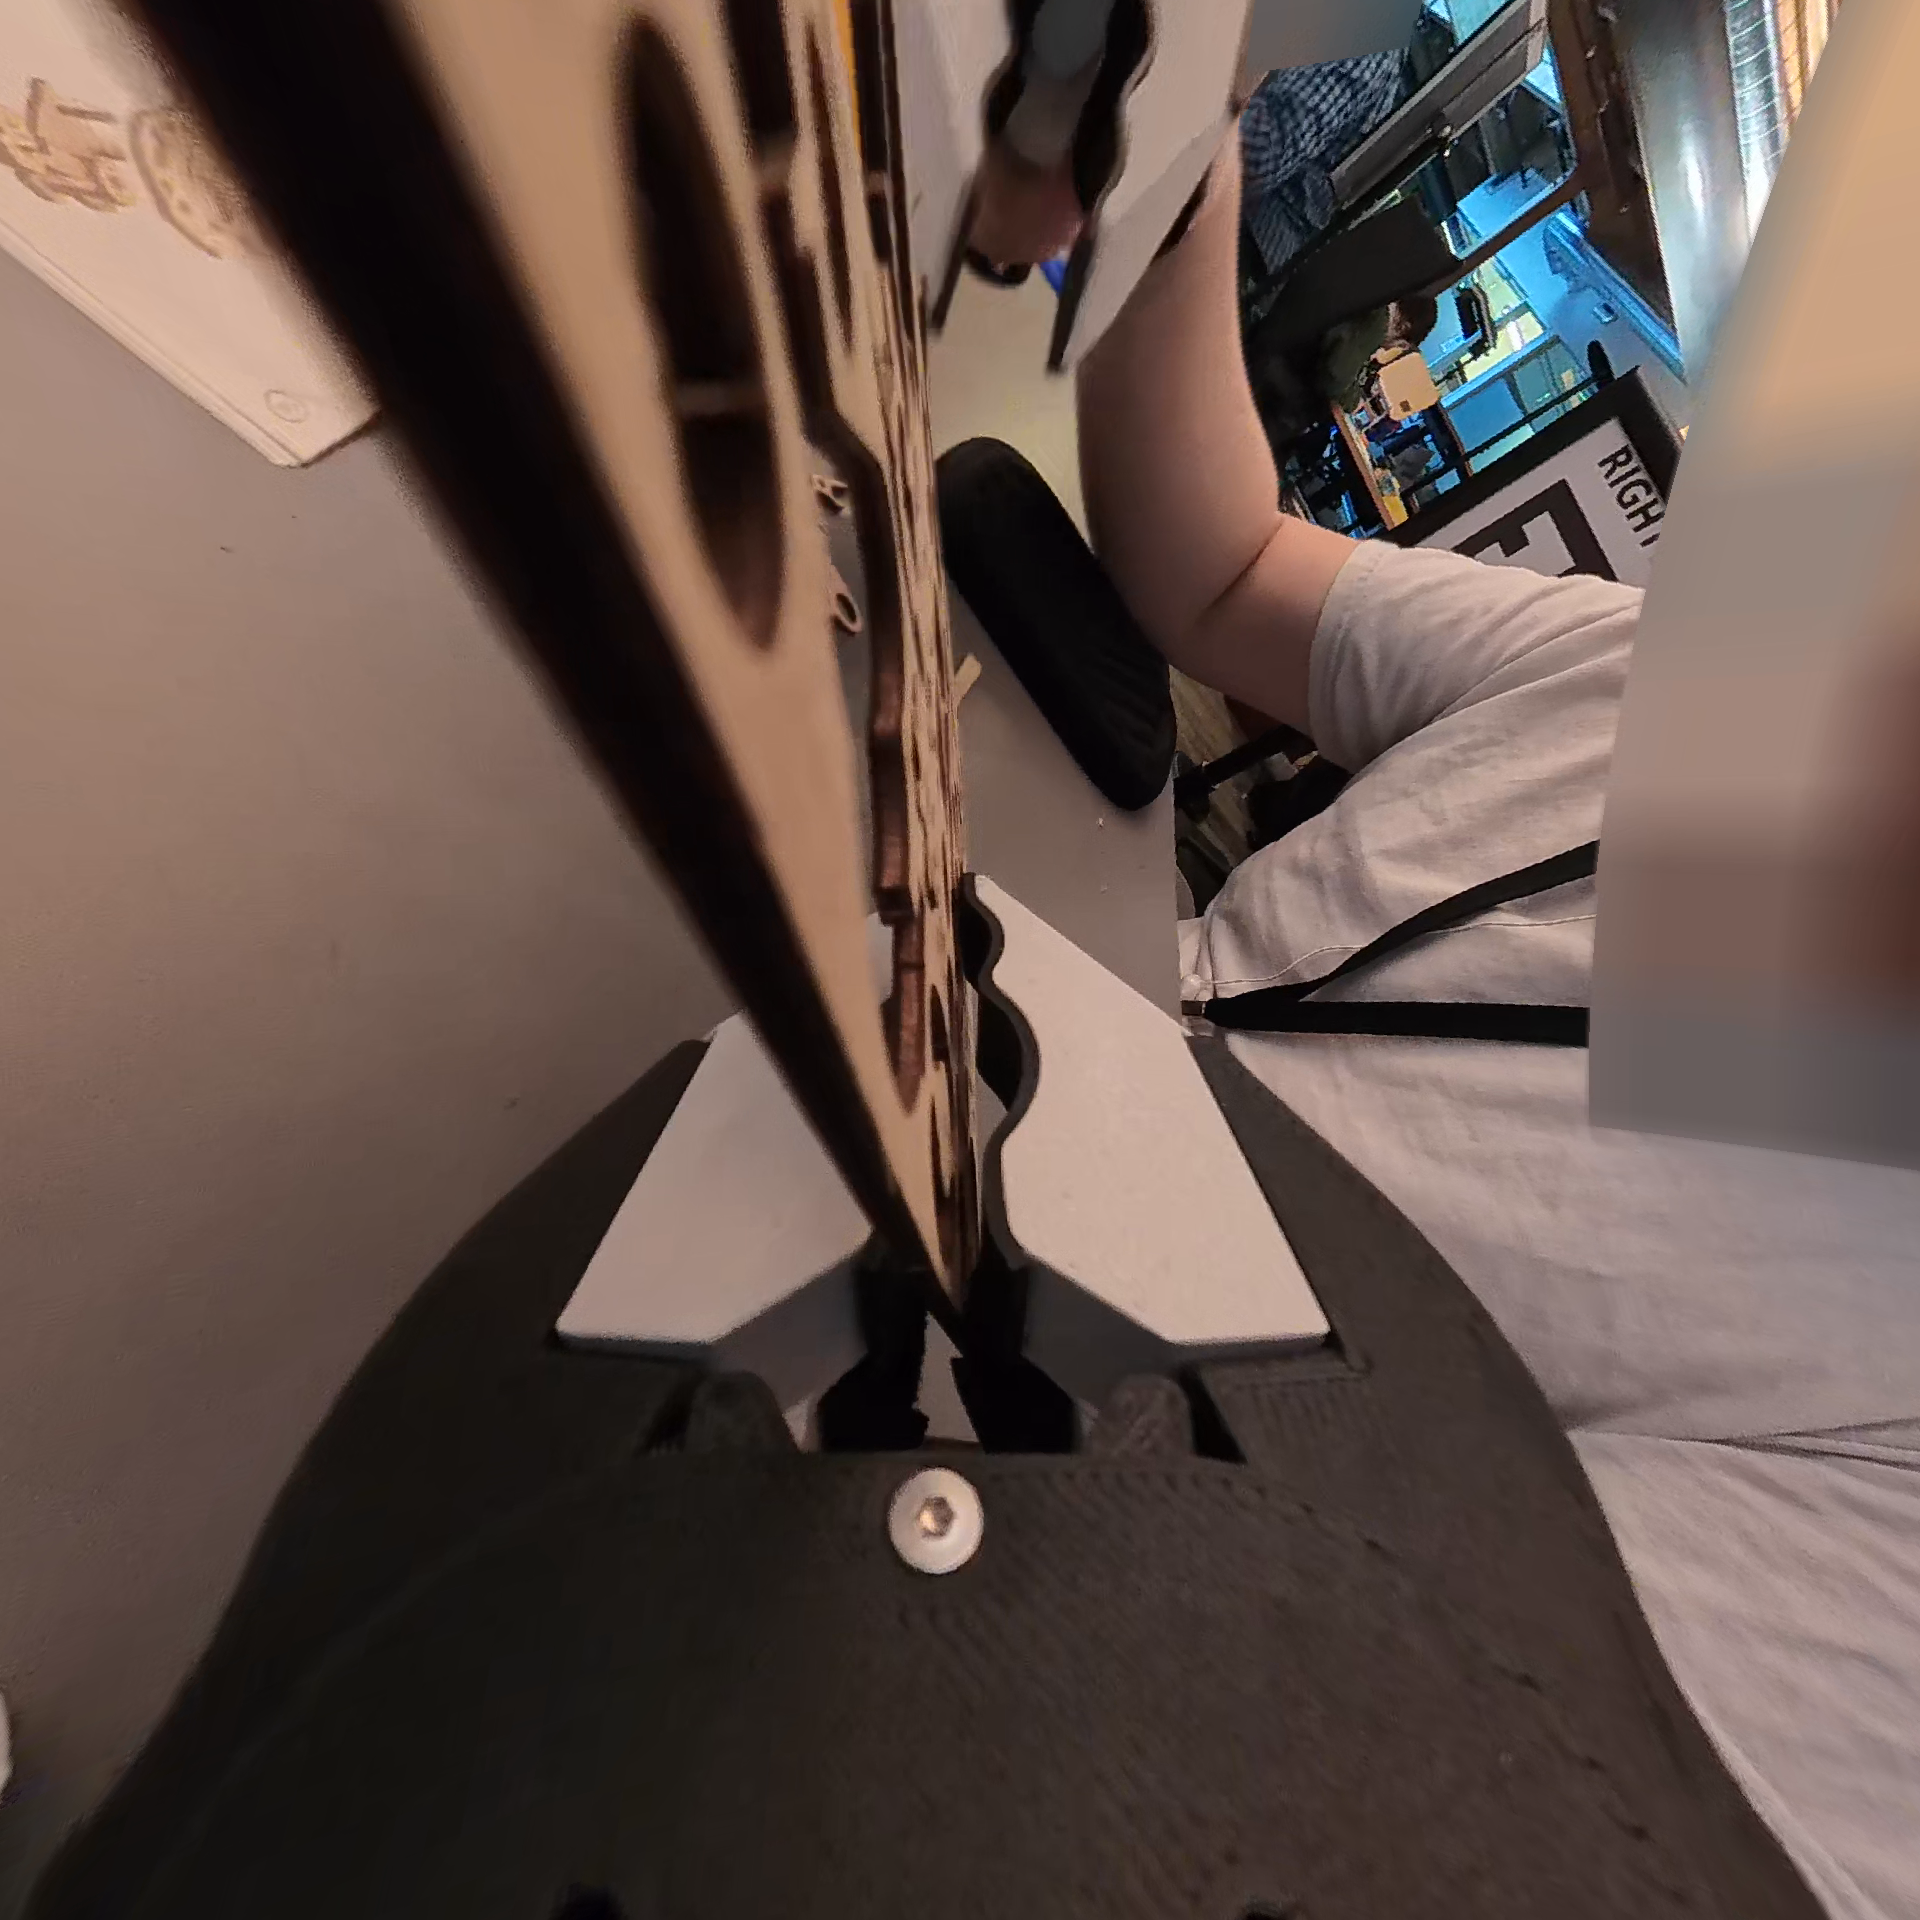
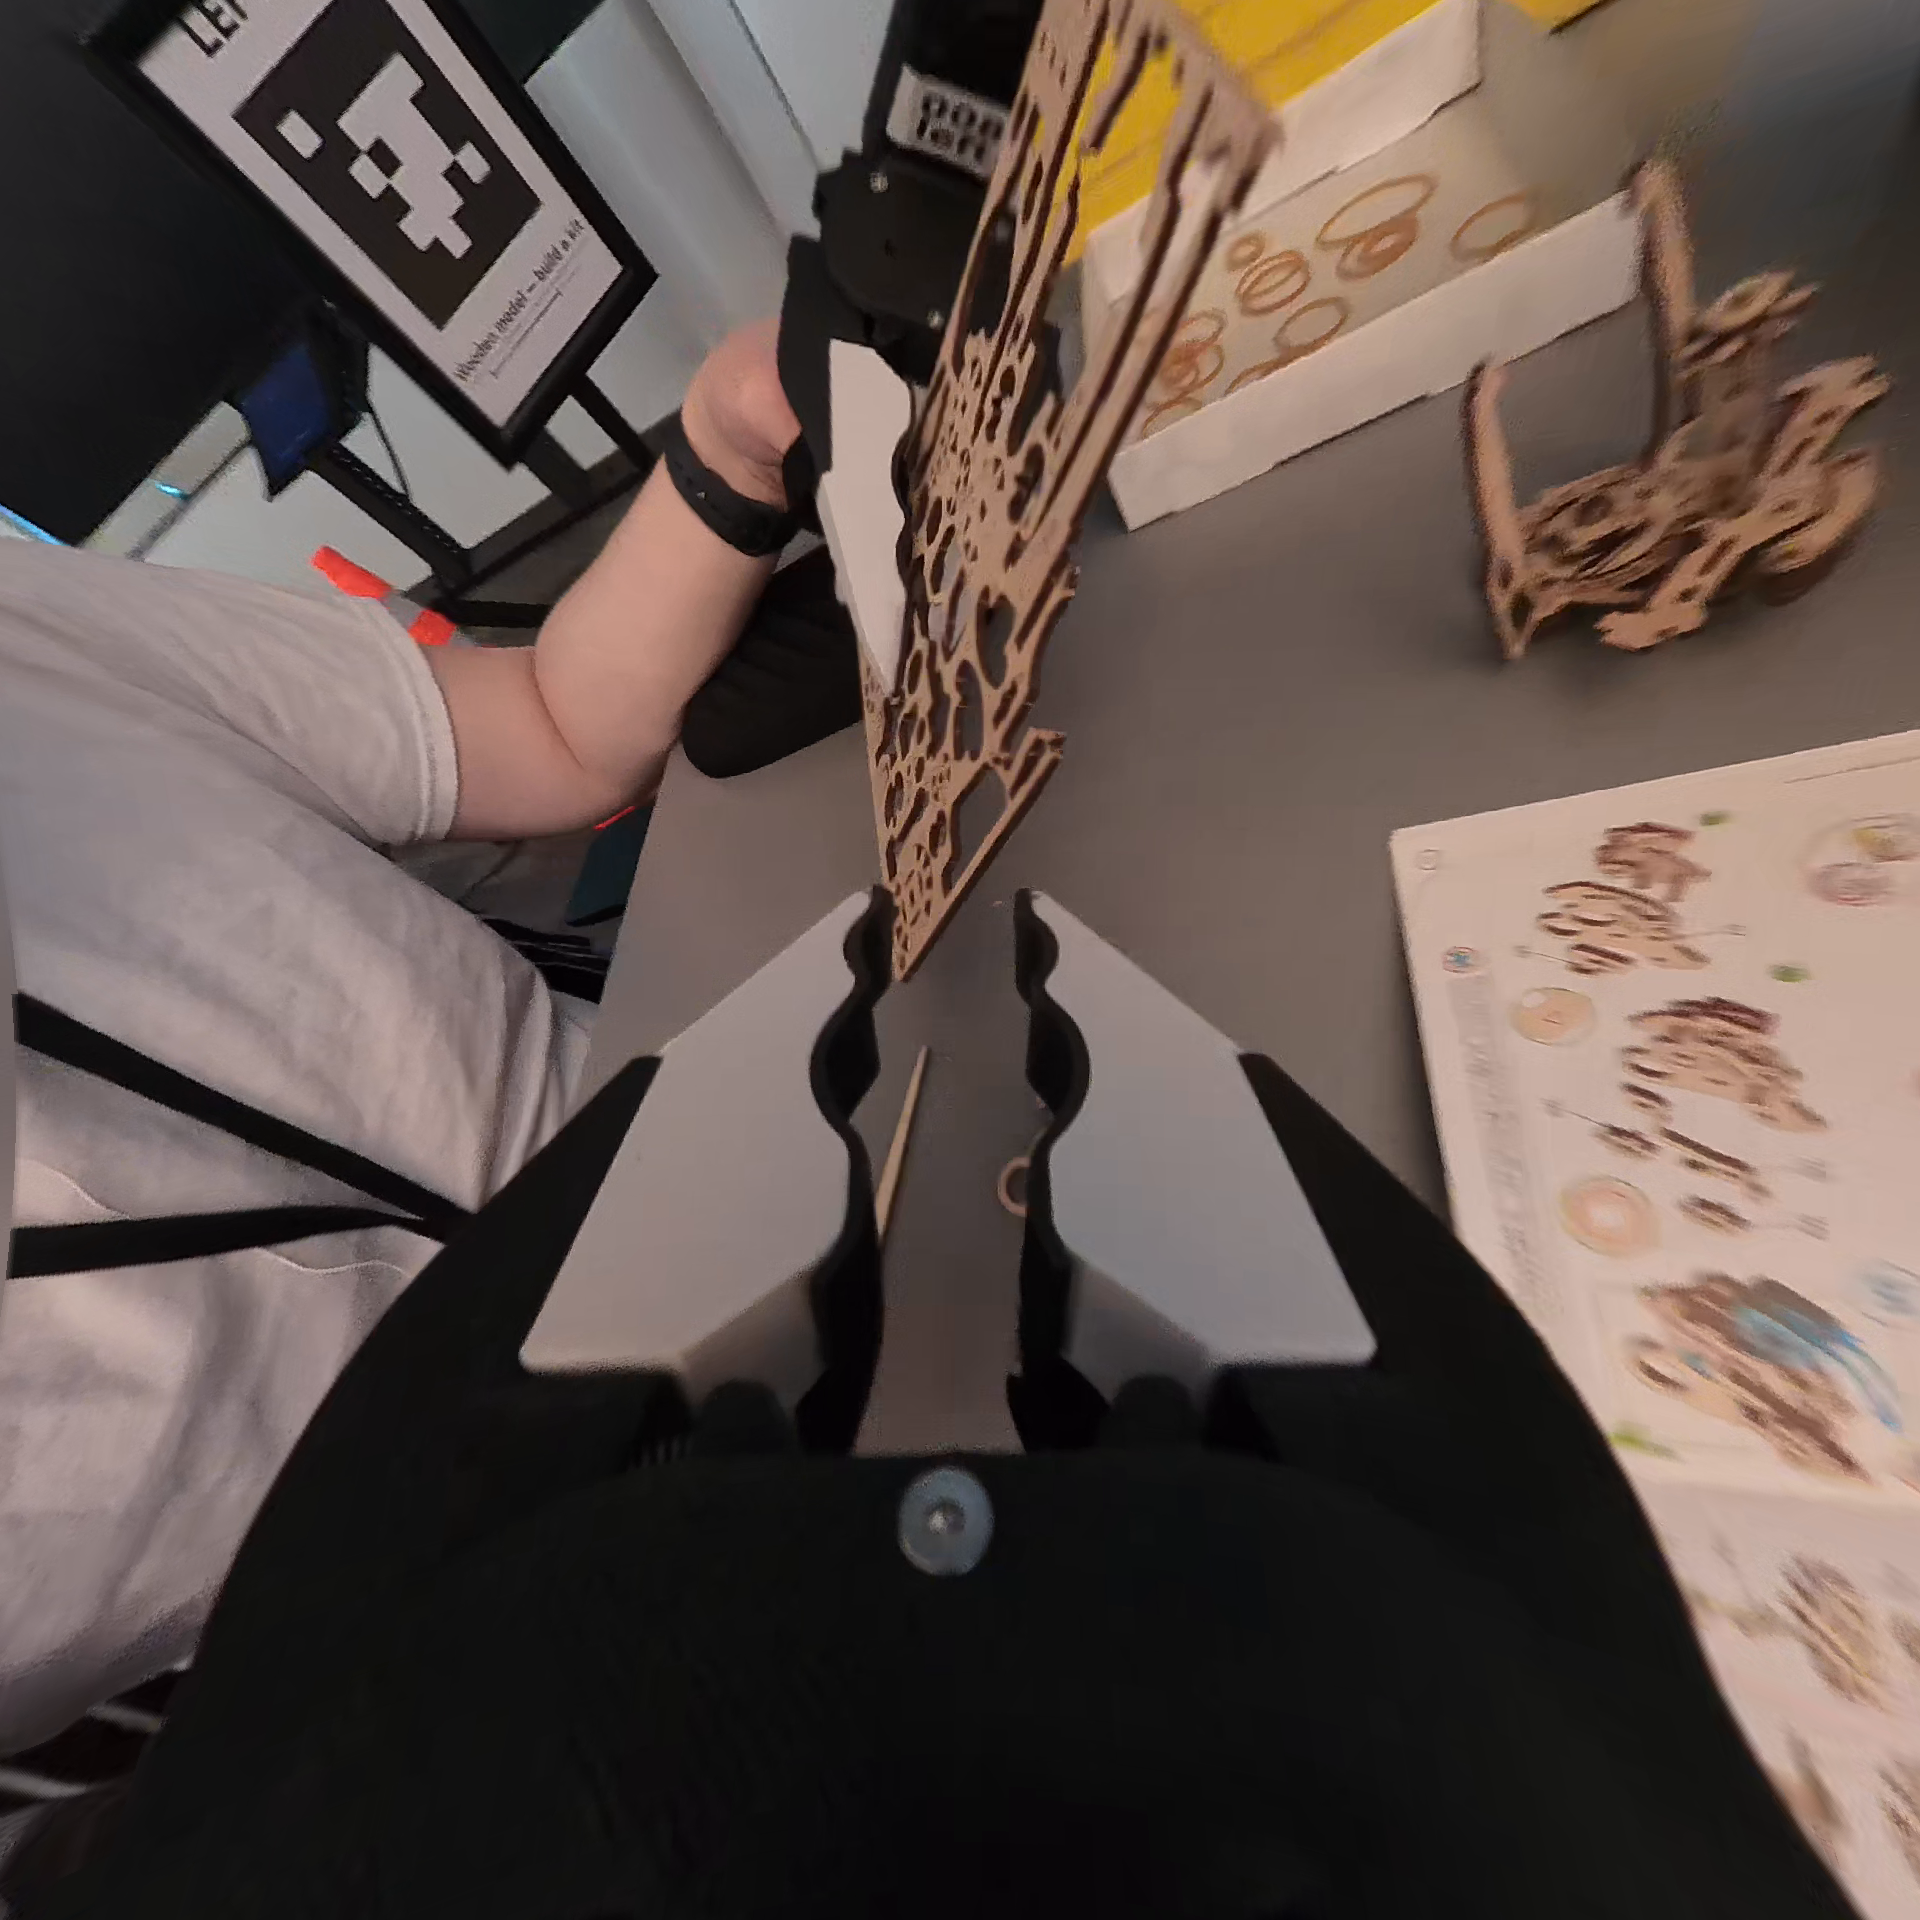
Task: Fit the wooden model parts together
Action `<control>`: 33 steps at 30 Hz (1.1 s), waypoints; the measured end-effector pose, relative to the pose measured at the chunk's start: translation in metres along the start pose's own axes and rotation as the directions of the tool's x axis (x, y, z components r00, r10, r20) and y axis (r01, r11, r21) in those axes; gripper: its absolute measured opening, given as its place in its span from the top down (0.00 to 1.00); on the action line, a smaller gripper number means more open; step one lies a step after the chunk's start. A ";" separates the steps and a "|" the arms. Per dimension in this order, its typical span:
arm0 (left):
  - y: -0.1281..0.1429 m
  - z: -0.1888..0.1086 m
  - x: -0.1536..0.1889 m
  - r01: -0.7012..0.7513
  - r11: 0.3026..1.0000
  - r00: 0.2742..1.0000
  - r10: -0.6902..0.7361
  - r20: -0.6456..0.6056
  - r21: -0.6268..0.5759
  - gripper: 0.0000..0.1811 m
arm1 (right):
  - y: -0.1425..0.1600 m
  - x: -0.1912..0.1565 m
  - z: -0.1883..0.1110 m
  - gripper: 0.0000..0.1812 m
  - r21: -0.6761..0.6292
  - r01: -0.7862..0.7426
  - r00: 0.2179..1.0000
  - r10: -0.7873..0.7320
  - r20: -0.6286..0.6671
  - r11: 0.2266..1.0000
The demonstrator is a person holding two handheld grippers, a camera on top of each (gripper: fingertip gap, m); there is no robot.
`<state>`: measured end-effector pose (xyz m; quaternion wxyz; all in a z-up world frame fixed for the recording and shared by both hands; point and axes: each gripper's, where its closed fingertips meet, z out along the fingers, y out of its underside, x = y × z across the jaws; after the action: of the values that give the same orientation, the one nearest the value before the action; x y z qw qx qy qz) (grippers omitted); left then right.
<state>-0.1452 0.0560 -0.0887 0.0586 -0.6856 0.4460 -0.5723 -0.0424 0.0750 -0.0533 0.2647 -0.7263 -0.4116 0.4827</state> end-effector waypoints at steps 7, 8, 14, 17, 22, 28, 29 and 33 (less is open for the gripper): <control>0.001 -0.004 -0.003 0.017 1.000 1.000 -0.017 0.005 0.002 0.99 | -0.026 0.014 -0.082 0.90 0.081 0.138 0.951 -0.109 -0.290 0.987; 0.002 -0.003 -0.003 0.019 1.000 1.000 -0.019 0.004 0.002 0.99 | -0.030 0.013 -0.088 0.90 0.105 0.140 0.950 -0.104 -0.294 0.985; 0.002 -0.002 -0.002 0.024 1.000 1.000 -0.024 -0.004 -0.001 0.99 | -0.033 0.012 -0.098 0.90 0.117 0.144 0.945 -0.101 -0.312 0.983; 0.002 -0.002 -0.001 0.025 1.000 1.000 -0.025 -0.011 0.002 0.99 | -0.031 0.012 -0.094 0.90 0.100 0.148 0.945 -0.111 -0.308 0.984; 0.001 -0.003 0.000 0.025 1.000 1.000 -0.025 -0.015 0.006 0.99 | -0.027 0.013 -0.088 0.90 0.068 0.146 0.945 -0.119 -0.306 0.987; 0.001 -0.004 0.000 0.033 0.999 0.999 -0.032 -0.020 0.010 0.99 | -0.027 0.013 -0.090 0.90 0.068 0.149 0.943 -0.121 -0.310 0.987; 0.001 -0.004 0.000 0.034 0.999 0.999 -0.034 -0.021 0.010 0.99 | -0.027 0.013 -0.091 0.90 0.070 0.150 0.942 -0.121 -0.312 0.986; 0.000 -0.004 0.000 0.037 0.999 0.999 -0.037 -0.024 0.011 0.99 | -0.027 0.013 -0.092 0.90 0.072 0.149 0.943 -0.120 -0.309 0.986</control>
<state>-0.1484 0.0573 -0.0877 0.0466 -0.6865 0.4306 -0.5841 0.0352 0.1014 -0.0021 0.3911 -0.7489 -0.3912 0.3650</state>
